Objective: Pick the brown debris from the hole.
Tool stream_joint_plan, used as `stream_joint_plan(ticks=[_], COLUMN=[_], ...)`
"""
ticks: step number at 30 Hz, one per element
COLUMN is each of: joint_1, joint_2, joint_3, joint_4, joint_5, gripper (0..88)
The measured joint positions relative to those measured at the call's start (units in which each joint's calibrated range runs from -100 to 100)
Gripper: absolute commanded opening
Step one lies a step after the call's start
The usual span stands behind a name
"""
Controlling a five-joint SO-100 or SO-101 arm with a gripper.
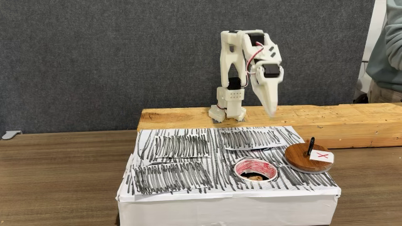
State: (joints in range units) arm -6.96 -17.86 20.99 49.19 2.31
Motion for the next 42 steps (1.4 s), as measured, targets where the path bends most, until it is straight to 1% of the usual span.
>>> stream_joint_plan(ticks=[8,11,13,17,20,21,34,42], joint_1=[0.00,0.00,0.00,0.00,0.00,0.00,0.00,-0.07], joint_2=[-1.77,-1.77,-1.77,-1.77,-1.77,-1.77,-1.77,2.69], joint_3=[0.00,0.00,0.00,0.00,0.00,0.00,0.00,4.49], joint_4=[1.96,1.96,1.96,1.96,1.96,1.96,1.96,1.96], joint_5=[0.00,-0.31,-0.31,-0.31,-0.31,-0.31,-0.26,-0.26], gripper=[1.4,4.0,9.0,23.7,30.7,31.6,32.4,32.4])
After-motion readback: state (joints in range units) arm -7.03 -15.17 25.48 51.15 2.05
